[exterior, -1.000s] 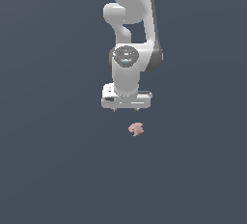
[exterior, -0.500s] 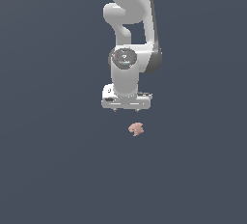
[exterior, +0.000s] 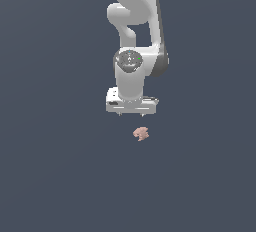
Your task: Pick up the object and move it to a goal position.
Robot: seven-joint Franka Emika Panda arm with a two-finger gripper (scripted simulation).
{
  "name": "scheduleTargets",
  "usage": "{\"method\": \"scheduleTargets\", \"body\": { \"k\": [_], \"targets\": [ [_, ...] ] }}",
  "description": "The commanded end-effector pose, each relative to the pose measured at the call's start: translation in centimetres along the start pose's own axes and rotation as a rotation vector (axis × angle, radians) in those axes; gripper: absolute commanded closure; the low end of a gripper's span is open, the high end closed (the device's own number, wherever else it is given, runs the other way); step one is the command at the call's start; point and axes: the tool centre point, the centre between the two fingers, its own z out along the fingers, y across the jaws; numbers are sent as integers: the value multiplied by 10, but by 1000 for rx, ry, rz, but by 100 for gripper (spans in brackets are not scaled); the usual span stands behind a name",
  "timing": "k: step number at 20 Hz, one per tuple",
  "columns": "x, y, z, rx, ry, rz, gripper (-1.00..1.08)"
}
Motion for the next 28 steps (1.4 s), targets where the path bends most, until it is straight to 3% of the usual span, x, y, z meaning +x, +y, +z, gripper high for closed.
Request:
{"method": "scheduleTargets", "body": {
  "k": [1,10,28],
  "targets": [
    [1,-1,1,0,1,23,-92],
    [7,-9,7,-1,11,176,-92],
    [24,-31,25,0,44,620,-92]
  ]
}}
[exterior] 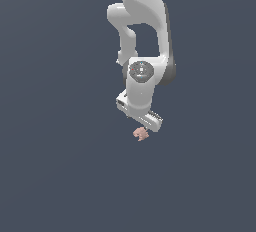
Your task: Pick up the object and move it to a goal position.
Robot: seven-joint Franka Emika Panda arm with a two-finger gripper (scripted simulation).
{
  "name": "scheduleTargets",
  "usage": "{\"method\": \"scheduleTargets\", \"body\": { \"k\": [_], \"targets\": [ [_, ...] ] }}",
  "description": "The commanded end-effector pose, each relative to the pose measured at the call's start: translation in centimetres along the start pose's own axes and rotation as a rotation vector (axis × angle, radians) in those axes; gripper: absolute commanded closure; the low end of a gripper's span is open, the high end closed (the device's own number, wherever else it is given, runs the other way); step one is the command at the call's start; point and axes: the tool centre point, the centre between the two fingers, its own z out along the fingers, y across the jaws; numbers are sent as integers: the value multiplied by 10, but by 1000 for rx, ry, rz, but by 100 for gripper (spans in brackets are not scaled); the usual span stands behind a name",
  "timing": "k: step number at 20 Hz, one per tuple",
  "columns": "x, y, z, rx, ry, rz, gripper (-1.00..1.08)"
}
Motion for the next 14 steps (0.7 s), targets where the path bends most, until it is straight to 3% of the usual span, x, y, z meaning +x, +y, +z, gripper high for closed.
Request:
{"method": "scheduleTargets", "body": {
  "k": [1,14],
  "targets": [
    [0,-4,3,1,5,63,-92],
    [0,-22,14,9,30,345,-92]
  ]
}}
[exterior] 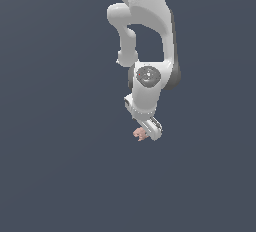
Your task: Pick up the object and move it to a goal position.
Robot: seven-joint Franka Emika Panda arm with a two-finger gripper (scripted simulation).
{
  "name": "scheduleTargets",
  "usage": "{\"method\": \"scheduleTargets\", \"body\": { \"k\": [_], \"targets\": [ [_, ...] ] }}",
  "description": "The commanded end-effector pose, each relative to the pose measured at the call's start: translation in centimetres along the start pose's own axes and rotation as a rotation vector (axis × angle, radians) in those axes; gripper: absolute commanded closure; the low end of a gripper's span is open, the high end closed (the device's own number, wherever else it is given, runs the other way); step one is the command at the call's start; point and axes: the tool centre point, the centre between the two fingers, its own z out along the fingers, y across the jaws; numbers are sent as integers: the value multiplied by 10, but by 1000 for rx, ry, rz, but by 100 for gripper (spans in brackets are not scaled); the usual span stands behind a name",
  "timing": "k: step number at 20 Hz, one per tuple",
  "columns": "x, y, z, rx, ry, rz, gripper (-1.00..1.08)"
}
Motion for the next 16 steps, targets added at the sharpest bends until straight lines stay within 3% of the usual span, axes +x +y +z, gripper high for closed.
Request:
{"method": "scheduleTargets", "body": {
  "k": [1,16],
  "targets": [
    [-1,-2,2,2,4,42,-92],
    [-3,-7,8,5,10,112,-92]
  ]
}}
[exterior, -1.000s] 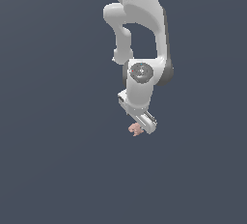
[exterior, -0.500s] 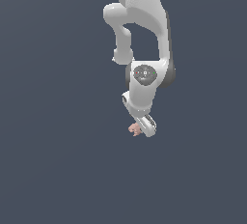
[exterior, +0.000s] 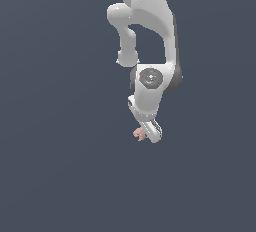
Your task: Pick up the object and move it to a goal position.
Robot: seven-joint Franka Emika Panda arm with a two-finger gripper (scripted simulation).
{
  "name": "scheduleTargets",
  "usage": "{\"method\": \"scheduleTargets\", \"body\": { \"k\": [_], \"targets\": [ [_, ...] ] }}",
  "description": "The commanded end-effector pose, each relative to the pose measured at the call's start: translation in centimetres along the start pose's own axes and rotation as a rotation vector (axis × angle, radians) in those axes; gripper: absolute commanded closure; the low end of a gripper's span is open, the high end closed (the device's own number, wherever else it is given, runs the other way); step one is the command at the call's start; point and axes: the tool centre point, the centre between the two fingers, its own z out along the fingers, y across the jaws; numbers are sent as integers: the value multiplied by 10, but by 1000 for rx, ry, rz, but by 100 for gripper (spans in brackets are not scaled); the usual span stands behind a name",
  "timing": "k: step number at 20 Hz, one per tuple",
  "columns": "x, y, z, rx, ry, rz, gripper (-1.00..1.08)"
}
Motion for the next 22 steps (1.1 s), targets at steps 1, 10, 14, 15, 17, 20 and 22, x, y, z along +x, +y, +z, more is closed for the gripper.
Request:
{"method": "scheduleTargets", "body": {
  "k": [1,10,14,15,17,20,22],
  "targets": [
    [0,0,5,-1,0,1,-92],
    [0,1,45,-1,0,4,-92],
    [0,0,49,-1,0,4,-92],
    [0,0,49,-1,0,4,108],
    [0,0,49,-1,0,4,108],
    [0,0,49,-1,0,4,108],
    [0,0,49,-1,0,4,108]
  ]
}}
